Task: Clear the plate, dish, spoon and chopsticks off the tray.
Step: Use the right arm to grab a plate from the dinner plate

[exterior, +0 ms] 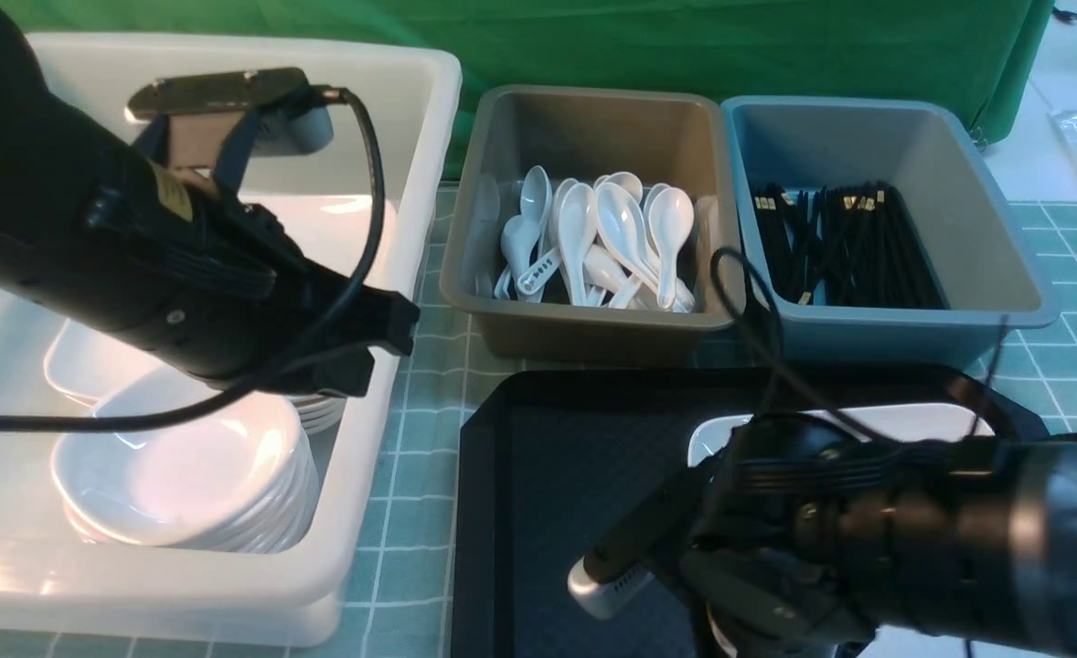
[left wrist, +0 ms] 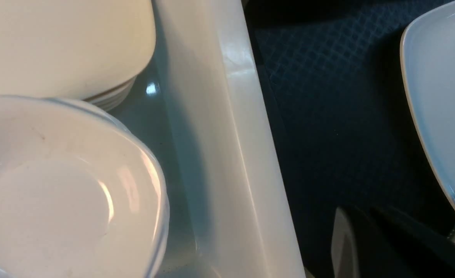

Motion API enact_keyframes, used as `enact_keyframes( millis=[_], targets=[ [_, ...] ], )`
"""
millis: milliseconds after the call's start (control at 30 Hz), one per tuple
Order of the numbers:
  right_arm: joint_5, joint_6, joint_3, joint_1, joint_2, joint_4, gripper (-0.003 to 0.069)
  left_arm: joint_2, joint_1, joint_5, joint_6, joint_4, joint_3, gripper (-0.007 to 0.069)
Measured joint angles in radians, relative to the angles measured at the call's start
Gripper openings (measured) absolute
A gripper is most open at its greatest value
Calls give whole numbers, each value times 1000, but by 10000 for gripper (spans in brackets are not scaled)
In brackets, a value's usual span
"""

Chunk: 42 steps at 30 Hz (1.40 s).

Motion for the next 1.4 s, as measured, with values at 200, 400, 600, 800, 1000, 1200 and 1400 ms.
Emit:
enact_keyframes(
  millis=[200, 400, 600, 800, 1000, 1200, 1400],
  targets=[
    [-12, 10, 0, 0, 21, 0, 514, -12, 0, 0, -6, 1, 0, 14],
    [-18, 15, 0, 0, 23, -11, 503, -17, 0, 4, -13, 4, 0, 14],
    [-16, 33, 0, 0, 42, -30, 503, -17, 0, 22, -13, 4, 0, 14],
    [-17, 36, 0, 0, 44, -33, 416, -17, 0, 24, -14, 4, 0, 14],
    [-21, 50, -4, 1, 41, -49, 227, -17, 0, 24, -14, 4, 0, 14],
    [-51, 47, -15, 1, 40, -46, 227, -17, 0, 24, -14, 16, 0, 14],
    [-142, -35, -51, 1, 40, 75, 226, -17, 0, 24, -14, 18, 0, 14]
  ],
)
